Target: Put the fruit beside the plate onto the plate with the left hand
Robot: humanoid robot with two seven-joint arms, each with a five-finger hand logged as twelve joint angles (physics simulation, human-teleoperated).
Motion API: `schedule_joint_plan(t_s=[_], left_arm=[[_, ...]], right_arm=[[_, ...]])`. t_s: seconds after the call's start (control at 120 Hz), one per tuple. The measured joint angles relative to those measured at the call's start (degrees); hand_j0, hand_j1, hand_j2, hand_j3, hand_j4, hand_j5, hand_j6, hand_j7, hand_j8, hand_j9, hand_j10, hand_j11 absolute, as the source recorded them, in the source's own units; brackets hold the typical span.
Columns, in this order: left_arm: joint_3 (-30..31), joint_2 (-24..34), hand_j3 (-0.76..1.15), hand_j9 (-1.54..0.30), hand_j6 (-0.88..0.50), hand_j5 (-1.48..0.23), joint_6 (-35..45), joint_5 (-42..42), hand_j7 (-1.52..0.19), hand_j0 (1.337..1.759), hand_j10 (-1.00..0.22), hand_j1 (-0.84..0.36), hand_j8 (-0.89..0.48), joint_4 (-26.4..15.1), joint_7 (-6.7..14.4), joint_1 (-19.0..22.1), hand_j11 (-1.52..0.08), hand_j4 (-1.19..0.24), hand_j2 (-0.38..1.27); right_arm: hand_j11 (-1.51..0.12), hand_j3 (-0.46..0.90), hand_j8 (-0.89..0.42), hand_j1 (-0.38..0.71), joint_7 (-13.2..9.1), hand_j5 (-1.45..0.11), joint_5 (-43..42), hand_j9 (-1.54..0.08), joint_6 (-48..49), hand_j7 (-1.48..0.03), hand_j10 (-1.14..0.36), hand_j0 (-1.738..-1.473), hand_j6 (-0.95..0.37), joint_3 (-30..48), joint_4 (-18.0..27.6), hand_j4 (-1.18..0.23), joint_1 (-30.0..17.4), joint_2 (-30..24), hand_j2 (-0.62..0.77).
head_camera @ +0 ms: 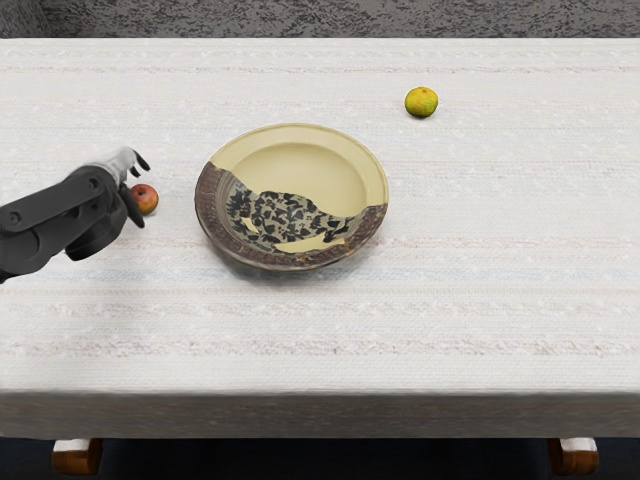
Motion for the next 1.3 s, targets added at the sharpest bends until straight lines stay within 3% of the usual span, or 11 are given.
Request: schedule_joint_plan(t_s=[0.075, 0.283, 0.35, 0.417, 0.542, 0.675, 0.692, 0.792, 0.875, 1.158, 1.3], left_arm=[[0.0, -0.9, 0.0, -0.46, -0.36, -0.46, 0.0, 0.0, -0.46, 1.669, -0.36, -0.07, -0.36, 0.2, 0.0, 0.0, -0.46, -0.35, 0.07], [0.0, -1.0, 0.29, -0.52, -0.4, -0.52, 0.0, 0.0, -0.52, 1.653, -0.4, -0.13, -0.4, 0.5, 0.0, 0.2, -0.51, -0.4, 0.03], [0.0, -1.0, 0.26, -0.54, -0.42, -0.54, 0.0, 0.0, -0.54, 1.658, -0.42, -0.14, -0.42, 0.5, 0.0, 0.1, -0.54, -0.42, 0.08], [0.0, -1.4, 0.44, -0.57, -0.45, -0.57, 0.0, 0.1, -0.57, 1.69, -0.45, -0.18, -0.45, 0.6, 0.1, 0.2, -0.56, -0.44, 0.03], [0.1, -1.9, 0.74, -0.61, -0.49, -0.62, -0.1, 0.3, -0.61, 1.68, -0.5, -0.25, -0.46, 0.7, 0.2, 0.4, -0.59, -0.48, -0.07], [0.0, -2.0, 0.86, -0.63, -0.52, -0.69, 0.0, 0.3, -0.65, 1.667, -0.55, -0.31, -0.46, 1.2, -0.2, 0.6, -0.68, -0.55, 0.06], [0.0, -2.0, 0.83, -0.57, -0.52, -0.7, 0.0, 0.2, -0.66, 1.665, -0.57, -0.32, -0.48, 1.2, -0.2, 0.5, -0.7, -0.56, 0.09], [0.0, -2.0, 0.78, -0.64, -0.45, -0.83, -0.1, 0.0, -0.81, 1.668, -0.65, -0.36, -0.47, 1.2, -0.1, 0.4, -0.82, -0.65, 0.2], [0.0, -1.9, 0.53, -0.79, -0.44, -0.93, -0.1, -0.3, -0.91, 1.657, -0.69, -0.36, -0.48, 0.9, 0.0, 0.0, -0.92, -0.72, 0.27], [-0.3, -0.2, 0.15, -1.06, -0.34, -1.1, -0.4, -1.0, -1.08, 1.651, -0.65, -0.43, -0.34, -2.3, 0.0, -0.3, -1.11, -0.64, 0.48], [-0.8, 4.7, 0.08, -1.11, -0.33, -1.13, -0.4, -1.2, -1.12, 1.648, -0.63, -0.44, -0.28, -8.0, 0.0, -1.1, -1.15, -0.6, 0.46]], right_arm=[[0.0, 0.0, 0.0, -0.35, 0.0, 0.0, 0.0, 0.0, 0.0, 0.0, 0.0, -1.658, 0.0, 0.0, 0.0, 0.0, 0.0, 0.0, 0.0], [0.0, 0.0, 0.0, -0.35, 0.0, 0.0, 0.0, 0.0, 0.0, 0.0, 0.0, -1.658, 0.0, 0.0, 0.0, 0.0, 0.0, 0.0, 0.0], [0.0, 0.0, 0.0, -0.35, 0.0, 0.0, 0.0, 0.0, 0.0, 0.0, 0.0, -1.658, 0.0, 0.0, 0.0, 0.0, 0.0, 0.0, 0.0], [0.0, 0.0, 0.0, -0.35, 0.0, 0.0, 0.0, 0.0, 0.0, 0.0, 0.0, -1.658, 0.0, 0.0, 0.0, 0.0, 0.0, 0.0, 0.0], [0.0, 0.0, 0.0, -0.35, 0.0, 0.0, 0.0, 0.0, 0.0, 0.0, 0.0, -1.658, 0.0, 0.0, 0.0, 0.0, 0.0, 0.0, 0.0], [0.0, 0.0, 0.0, -0.35, 0.0, 0.0, 0.0, 0.0, 0.0, 0.0, 0.0, -1.658, 0.0, 0.0, 0.0, 0.0, 0.0, 0.0, 0.0], [0.0, 0.0, 0.0, -0.35, 0.0, 0.0, 0.0, 0.0, 0.0, 0.0, 0.0, -1.658, 0.0, 0.0, 0.0, 0.0, 0.0, 0.0, 0.0], [0.0, 0.0, 0.0, -0.35, 0.0, 0.0, 0.0, 0.0, 0.0, 0.0, 0.0, -1.658, 0.0, 0.0, 0.0, 0.0, 0.0, 0.0, 0.0], [0.0, 0.0, 0.0, -0.35, 0.0, 0.0, 0.0, 0.0, 0.0, 0.0, 0.0, -1.658, 0.0, 0.0, 0.0, 0.0, 0.0, 0.0, 0.0], [0.0, 0.0, 0.0, -0.35, 0.0, 0.0, 0.0, 0.0, 0.0, 0.0, 0.0, -1.658, 0.0, 0.0, 0.0, 0.0, 0.0, 0.0, 0.0], [0.0, 0.0, 0.0, -0.35, 0.0, 0.0, 0.0, 0.0, 0.0, 0.0, 0.0, -1.658, 0.0, 0.0, 0.0, 0.0, 0.0, 0.0, 0.0]])
